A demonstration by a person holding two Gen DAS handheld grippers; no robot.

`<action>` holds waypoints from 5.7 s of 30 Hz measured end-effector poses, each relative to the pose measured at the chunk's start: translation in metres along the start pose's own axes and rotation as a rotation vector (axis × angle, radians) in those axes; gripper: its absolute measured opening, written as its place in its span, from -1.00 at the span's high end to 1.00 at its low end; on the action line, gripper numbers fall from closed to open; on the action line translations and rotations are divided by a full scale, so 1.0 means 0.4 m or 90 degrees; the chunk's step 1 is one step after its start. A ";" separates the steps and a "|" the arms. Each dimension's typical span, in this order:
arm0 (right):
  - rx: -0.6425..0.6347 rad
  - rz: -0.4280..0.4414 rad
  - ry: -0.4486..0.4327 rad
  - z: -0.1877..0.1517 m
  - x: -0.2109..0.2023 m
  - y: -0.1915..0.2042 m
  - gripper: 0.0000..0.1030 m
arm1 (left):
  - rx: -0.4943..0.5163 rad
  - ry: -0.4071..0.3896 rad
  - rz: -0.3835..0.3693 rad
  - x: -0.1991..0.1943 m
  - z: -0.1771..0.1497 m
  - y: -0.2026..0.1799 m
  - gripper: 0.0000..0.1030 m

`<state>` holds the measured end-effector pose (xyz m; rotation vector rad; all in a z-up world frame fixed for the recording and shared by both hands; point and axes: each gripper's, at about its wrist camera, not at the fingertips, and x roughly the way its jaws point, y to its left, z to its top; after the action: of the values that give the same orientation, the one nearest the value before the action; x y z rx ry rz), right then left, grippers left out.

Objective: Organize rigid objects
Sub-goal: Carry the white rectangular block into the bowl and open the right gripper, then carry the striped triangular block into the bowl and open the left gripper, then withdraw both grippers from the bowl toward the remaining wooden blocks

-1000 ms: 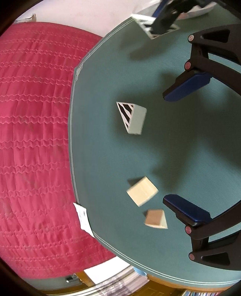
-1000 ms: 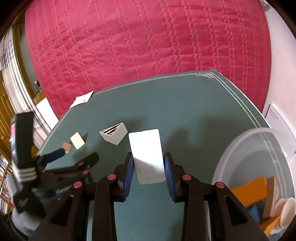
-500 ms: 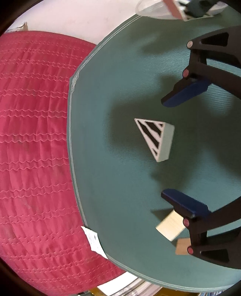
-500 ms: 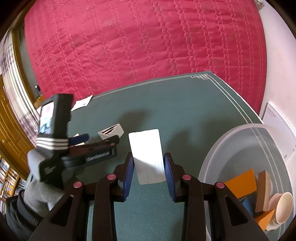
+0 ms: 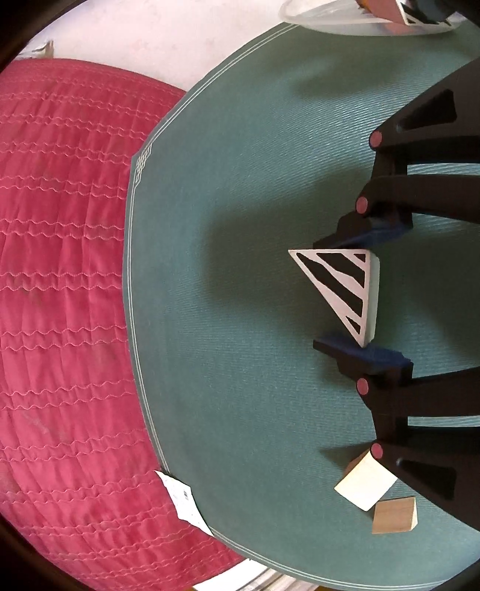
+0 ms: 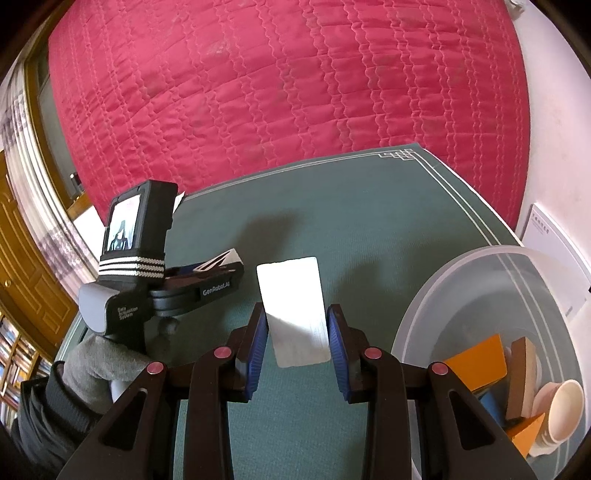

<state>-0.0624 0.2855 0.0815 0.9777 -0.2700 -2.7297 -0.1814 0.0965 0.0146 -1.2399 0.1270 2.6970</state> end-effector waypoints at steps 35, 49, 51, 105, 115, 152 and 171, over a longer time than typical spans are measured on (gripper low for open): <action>0.183 -0.159 -0.059 -0.003 -0.189 -0.363 0.35 | 0.018 -0.082 -0.043 -0.153 -0.075 -0.055 0.11; 0.245 -0.168 -0.058 -0.024 -0.199 -0.441 0.07 | 0.052 -0.095 -0.076 -0.198 -0.097 -0.110 0.11; 0.247 -0.172 -0.061 -0.025 -0.201 -0.441 0.07 | 0.056 -0.095 -0.081 -0.203 -0.099 -0.118 0.11; 0.249 -0.190 -0.102 -0.038 -0.236 -0.425 0.06 | 0.166 -0.118 -0.152 -0.245 -0.070 -0.373 -0.72; 0.221 -0.190 -0.101 -0.039 -0.226 -0.392 0.06 | 0.148 -0.132 -0.110 -0.256 -0.087 -0.309 -0.76; -0.022 -0.099 -0.056 -0.098 -0.158 -0.056 0.04 | -0.044 -0.076 0.136 -0.245 -0.147 0.295 -0.76; -0.086 -0.022 0.040 -0.119 -0.057 0.068 0.04 | 0.001 -0.008 0.188 -0.137 -0.155 0.365 -0.76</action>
<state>-0.0103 0.2611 0.0658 1.0372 -0.0579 -2.7018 -0.1278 -0.0624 0.0168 -1.2952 0.3369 2.9488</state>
